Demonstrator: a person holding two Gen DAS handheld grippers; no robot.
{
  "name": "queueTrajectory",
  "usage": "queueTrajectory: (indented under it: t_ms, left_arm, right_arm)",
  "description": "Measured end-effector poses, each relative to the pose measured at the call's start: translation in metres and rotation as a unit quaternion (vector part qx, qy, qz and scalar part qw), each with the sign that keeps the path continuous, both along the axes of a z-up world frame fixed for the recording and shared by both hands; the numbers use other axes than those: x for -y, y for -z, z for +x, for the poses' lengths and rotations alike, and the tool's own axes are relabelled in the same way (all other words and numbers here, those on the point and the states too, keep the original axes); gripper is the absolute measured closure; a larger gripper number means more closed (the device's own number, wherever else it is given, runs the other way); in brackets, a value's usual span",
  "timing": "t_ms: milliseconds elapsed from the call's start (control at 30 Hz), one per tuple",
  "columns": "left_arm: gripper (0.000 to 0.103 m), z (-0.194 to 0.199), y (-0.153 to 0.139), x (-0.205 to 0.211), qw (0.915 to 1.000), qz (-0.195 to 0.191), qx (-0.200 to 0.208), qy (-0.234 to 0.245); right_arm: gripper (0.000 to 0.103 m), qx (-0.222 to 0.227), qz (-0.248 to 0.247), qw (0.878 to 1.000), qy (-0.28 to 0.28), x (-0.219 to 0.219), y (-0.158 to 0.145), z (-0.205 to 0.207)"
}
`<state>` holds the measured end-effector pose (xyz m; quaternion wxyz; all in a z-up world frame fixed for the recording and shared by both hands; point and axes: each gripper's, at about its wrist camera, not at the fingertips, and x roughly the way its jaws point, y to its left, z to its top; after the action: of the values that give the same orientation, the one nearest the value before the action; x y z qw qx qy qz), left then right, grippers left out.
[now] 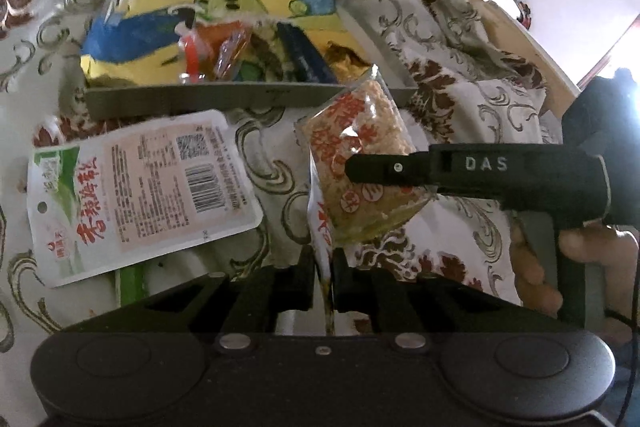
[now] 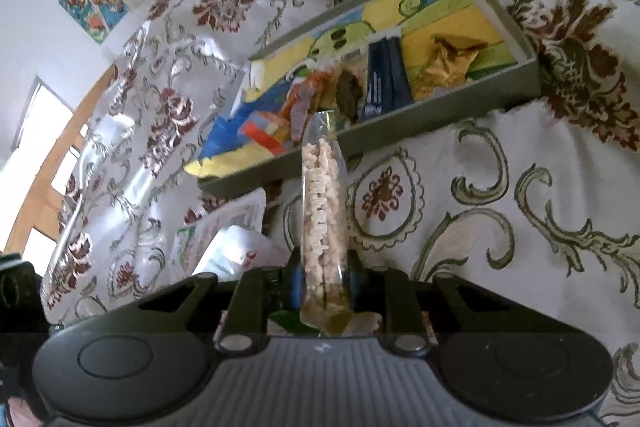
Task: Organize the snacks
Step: 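Lift the rice-cracker pack with the right tool while the left tool lifts the bean pack, then carry both packs over the painted tray with both tools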
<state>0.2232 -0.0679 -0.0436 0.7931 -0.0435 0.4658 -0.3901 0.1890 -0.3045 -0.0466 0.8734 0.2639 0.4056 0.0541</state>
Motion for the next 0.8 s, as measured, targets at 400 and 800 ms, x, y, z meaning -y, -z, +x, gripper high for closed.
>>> queueTrajectory:
  t_ms: [400,800]
  left_arm:
    - [0.095,-0.018,-0.026,-0.012,0.9969,-0.028,0.052,-0.053]
    - [0.095,0.002,-0.058,-0.009,0.9884,-0.047,0.112,-0.090]
  right_arm:
    - [0.080,0.052,0.008,0.999,0.008,0.001,-0.020,-0.016]
    - [0.080,0.105,0.012,0.994,0.027,0.007,-0.033,-0.014]
